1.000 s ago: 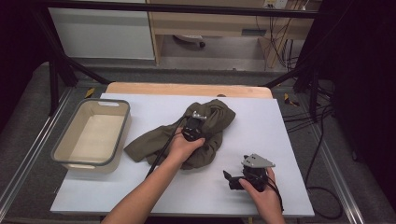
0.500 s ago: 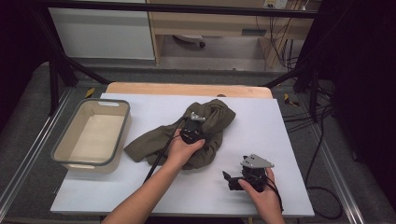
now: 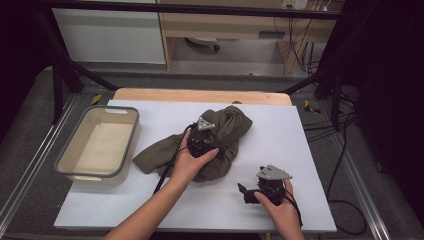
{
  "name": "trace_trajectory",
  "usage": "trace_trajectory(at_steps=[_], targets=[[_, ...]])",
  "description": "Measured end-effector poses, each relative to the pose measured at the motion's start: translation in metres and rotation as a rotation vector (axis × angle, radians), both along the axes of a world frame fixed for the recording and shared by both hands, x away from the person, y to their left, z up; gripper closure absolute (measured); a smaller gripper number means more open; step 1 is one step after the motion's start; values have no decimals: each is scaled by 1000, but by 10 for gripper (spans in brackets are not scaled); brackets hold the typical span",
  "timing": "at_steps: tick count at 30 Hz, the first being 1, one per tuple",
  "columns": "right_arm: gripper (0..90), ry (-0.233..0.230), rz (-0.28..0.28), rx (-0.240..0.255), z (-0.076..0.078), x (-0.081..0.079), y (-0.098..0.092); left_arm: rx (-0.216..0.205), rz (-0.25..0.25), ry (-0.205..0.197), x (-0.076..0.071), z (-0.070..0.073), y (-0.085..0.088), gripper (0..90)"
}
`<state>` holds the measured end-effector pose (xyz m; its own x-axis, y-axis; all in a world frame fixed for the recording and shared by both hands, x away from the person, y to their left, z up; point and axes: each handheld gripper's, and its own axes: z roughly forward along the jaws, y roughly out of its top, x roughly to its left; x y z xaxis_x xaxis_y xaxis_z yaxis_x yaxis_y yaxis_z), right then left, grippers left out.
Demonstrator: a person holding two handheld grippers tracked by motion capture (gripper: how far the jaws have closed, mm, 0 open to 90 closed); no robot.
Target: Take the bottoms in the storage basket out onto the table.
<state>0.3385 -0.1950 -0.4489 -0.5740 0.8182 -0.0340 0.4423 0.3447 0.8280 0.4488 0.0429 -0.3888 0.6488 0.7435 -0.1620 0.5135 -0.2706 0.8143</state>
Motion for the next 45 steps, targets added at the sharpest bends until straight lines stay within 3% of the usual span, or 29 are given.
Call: trace_trajectory(at_steps=[8,14,18,25,30,38,45], targets=[[19,-11,5,3,0,-1,0,-38,-30,-11,-10,4,12,119],[19,-8,13,-4,-1,-1,0,-3,-34,-21,-16,11,20,106],[18,-9,13,0,0,-1,0,-53,-41,-27,-24,18,29,104],[18,-12,9,-4,0,-2,-1,-88,-45,-35,-28,22,38,100],[18,-10,7,0,0,-1,0,-69,-36,-35,-27,21,46,98],[18,-12,6,-6,0,-3,-2,-107,-41,-51,-33,26,55,93],[18,-10,4,-4,0,-2,-1,-110,-35,-58,-36,28,68,92]])
